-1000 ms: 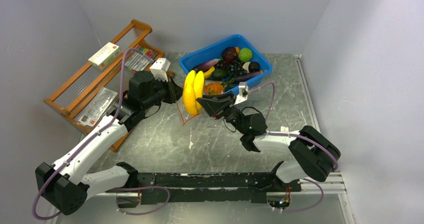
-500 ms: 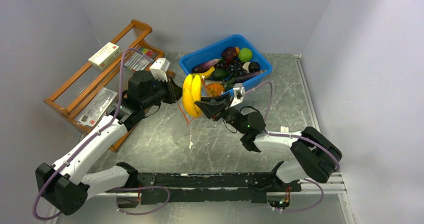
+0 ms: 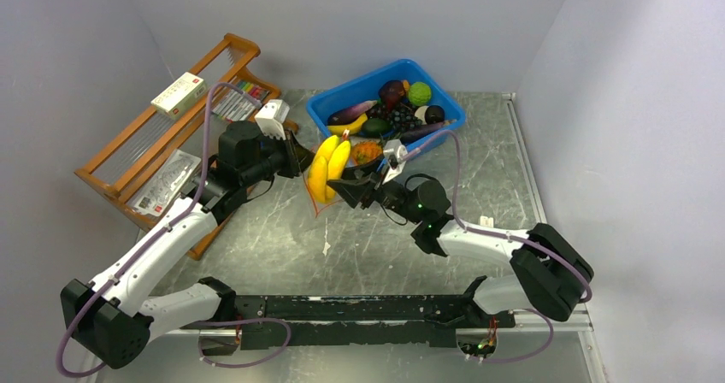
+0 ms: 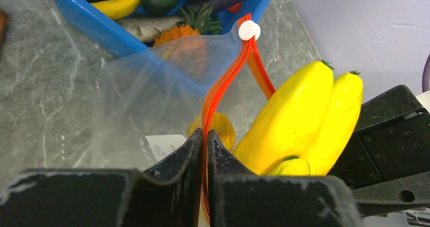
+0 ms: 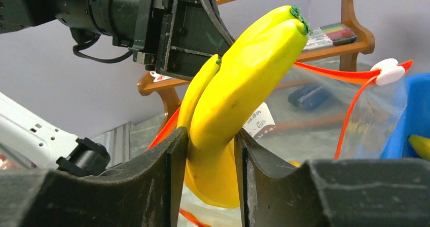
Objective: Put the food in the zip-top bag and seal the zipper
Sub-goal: Place the fake fruit in the zipper food storage bag.
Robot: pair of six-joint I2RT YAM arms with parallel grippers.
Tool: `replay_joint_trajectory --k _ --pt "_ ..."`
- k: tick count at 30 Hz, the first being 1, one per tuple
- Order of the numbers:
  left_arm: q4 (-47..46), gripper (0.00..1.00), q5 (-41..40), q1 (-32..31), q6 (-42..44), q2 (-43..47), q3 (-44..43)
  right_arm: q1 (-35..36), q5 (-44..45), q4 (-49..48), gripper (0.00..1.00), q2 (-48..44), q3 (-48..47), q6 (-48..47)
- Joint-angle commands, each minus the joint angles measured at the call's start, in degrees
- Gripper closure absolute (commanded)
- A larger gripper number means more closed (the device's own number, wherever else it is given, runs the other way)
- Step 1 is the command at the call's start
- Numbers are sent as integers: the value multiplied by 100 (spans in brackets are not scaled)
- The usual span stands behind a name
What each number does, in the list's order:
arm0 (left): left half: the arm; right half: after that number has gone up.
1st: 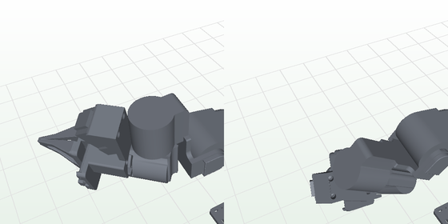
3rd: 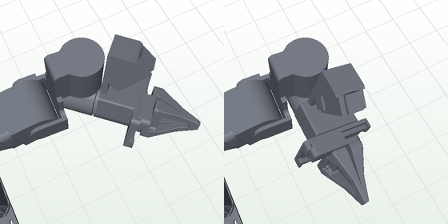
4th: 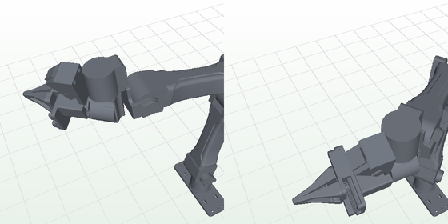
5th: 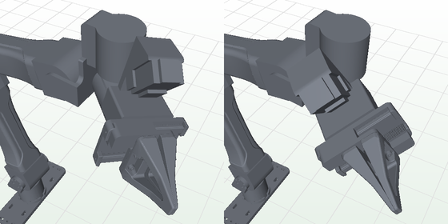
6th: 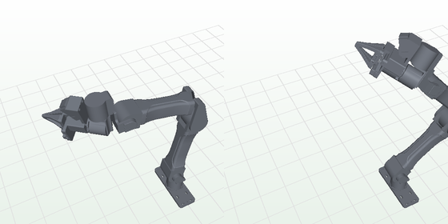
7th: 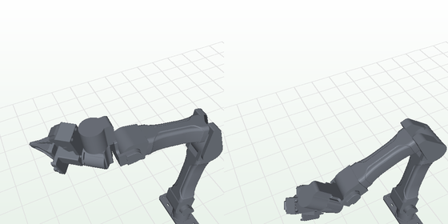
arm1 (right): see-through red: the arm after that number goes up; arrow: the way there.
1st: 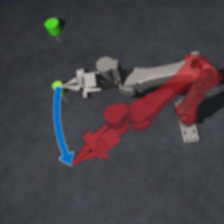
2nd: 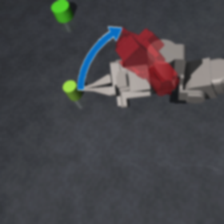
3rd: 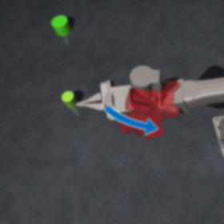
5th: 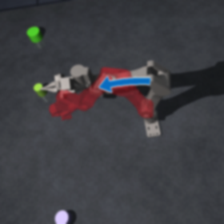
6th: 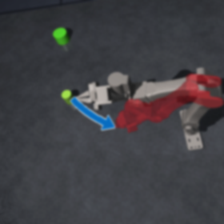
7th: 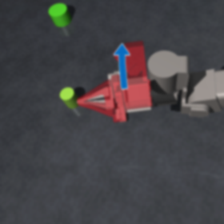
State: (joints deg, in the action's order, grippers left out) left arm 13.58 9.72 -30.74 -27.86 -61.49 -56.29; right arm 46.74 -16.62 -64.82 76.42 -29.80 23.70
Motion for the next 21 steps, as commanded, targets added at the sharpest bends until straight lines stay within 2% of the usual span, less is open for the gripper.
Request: replay_joint_trajectory --k 1,9,15,21 --pt "19 93 224 25 -23 154 -60 22 -172 558 61 -188 -305 -363" --pt "53 93 136 43 8 144 3 24 3 1454 48 -484 -380 -774" --pt "28 93 164 51 -8 77 21 27 148 1850 47 -730 -531 -620" --pt "-18 93 114 51 4 67 22 23 392 3111 48 -919 -1192 91"
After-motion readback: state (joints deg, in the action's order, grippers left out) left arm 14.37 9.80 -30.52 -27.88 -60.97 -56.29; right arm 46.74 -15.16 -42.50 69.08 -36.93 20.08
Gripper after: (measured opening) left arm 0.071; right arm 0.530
